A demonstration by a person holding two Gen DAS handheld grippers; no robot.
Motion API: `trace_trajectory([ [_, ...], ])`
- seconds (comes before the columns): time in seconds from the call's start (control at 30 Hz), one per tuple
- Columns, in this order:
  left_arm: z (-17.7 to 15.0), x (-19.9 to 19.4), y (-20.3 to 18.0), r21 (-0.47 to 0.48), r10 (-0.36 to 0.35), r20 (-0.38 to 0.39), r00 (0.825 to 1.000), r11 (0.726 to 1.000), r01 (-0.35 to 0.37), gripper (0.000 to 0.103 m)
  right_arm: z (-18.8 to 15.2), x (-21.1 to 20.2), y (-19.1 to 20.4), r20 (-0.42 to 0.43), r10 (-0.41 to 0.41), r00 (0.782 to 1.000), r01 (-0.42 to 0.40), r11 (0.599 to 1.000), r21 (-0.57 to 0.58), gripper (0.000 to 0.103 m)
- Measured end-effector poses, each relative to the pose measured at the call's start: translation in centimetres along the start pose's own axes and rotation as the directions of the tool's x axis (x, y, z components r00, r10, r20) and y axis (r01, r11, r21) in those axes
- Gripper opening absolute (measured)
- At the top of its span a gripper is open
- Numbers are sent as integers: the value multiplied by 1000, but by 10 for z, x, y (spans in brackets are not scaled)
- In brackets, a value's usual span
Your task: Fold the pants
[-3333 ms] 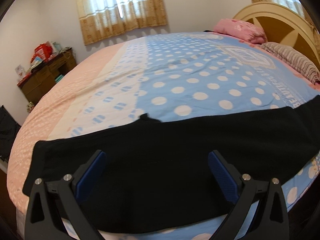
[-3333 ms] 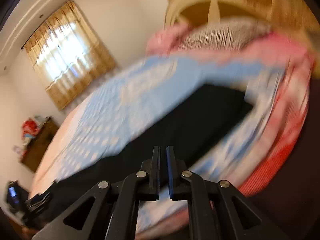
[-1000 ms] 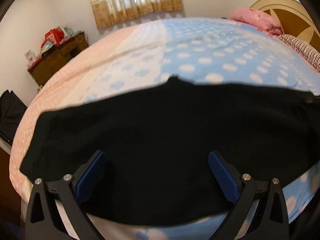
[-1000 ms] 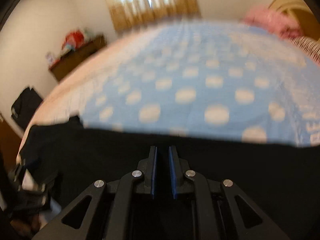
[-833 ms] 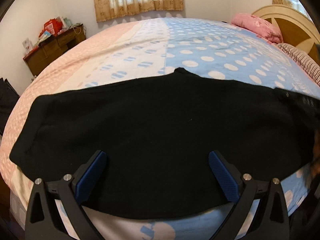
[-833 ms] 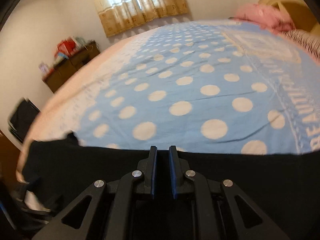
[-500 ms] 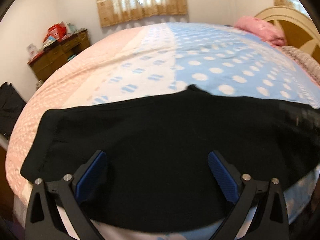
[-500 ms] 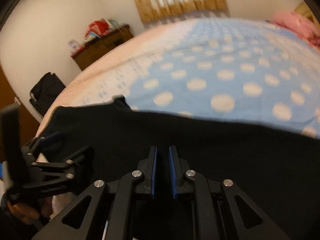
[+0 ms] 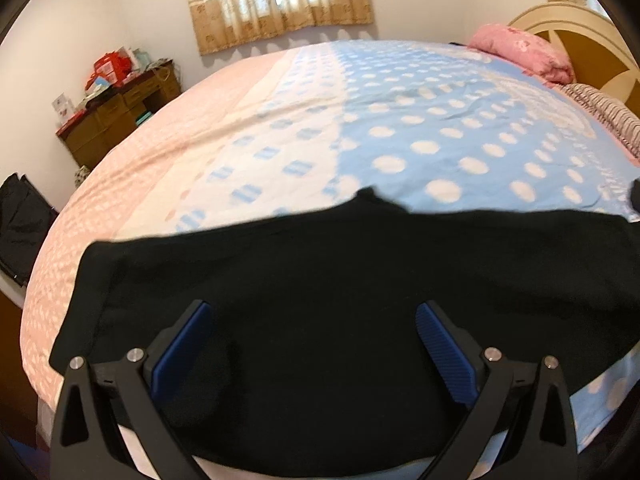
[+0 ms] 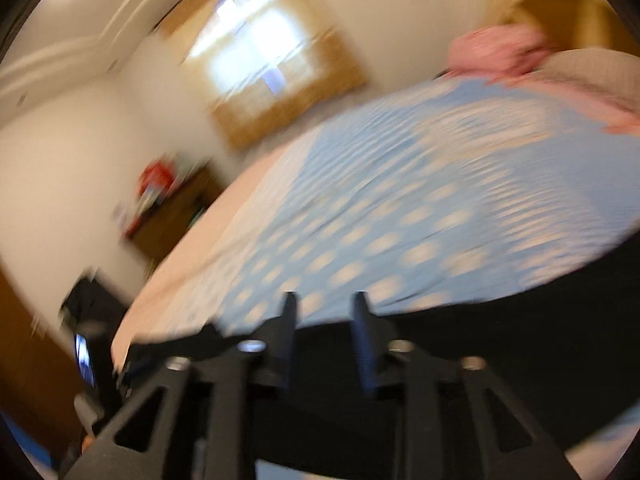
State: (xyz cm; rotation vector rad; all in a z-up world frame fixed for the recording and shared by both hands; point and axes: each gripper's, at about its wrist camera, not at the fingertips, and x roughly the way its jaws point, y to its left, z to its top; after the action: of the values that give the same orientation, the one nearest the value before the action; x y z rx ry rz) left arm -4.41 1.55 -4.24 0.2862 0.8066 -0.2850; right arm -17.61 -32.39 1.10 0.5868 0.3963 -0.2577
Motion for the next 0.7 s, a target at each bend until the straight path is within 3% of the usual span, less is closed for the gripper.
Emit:
trace_trajectory([
  [0.1,3,-7,-11,14,-33,22,999,999,33,103,18,-56,-55,140,-182,973,170,981,91,59],
  [0.13,3,-11,-17,21,-49,30,998,999,48,103,22,-73,-73,164,-263,951,246,962,117,59],
  [0.2,2,-17,-25,25,-89,51,995,996,88,103,27,-105,-112,205,-418,885,385,905,182,59],
  [0.3,4,-17,-34,14,-128,44,991,992,127,103,29,-131,-155,193,-530,826,484,842,239,59],
  [0.37,5,-15,-45,21,-140,23,990,990,139,103,29,-134,-175,172,-550,817,505,827,247,59],
  [0.5,5,-20,-59,57,-125,20,992,991,124,103,25,-114,-194,103,-530,842,498,836,229,59],
  [0.57,5,-22,-65,63,-122,24,992,991,120,103,22,-107,-194,86,-562,823,537,818,205,59],
  [0.63,5,-23,-69,68,-117,22,993,991,116,103,18,-96,-190,96,-612,785,594,788,163,59],
  [0.7,4,-24,-72,79,-111,15,994,991,109,103,18,-90,-187,83,-644,761,632,764,131,59],
])
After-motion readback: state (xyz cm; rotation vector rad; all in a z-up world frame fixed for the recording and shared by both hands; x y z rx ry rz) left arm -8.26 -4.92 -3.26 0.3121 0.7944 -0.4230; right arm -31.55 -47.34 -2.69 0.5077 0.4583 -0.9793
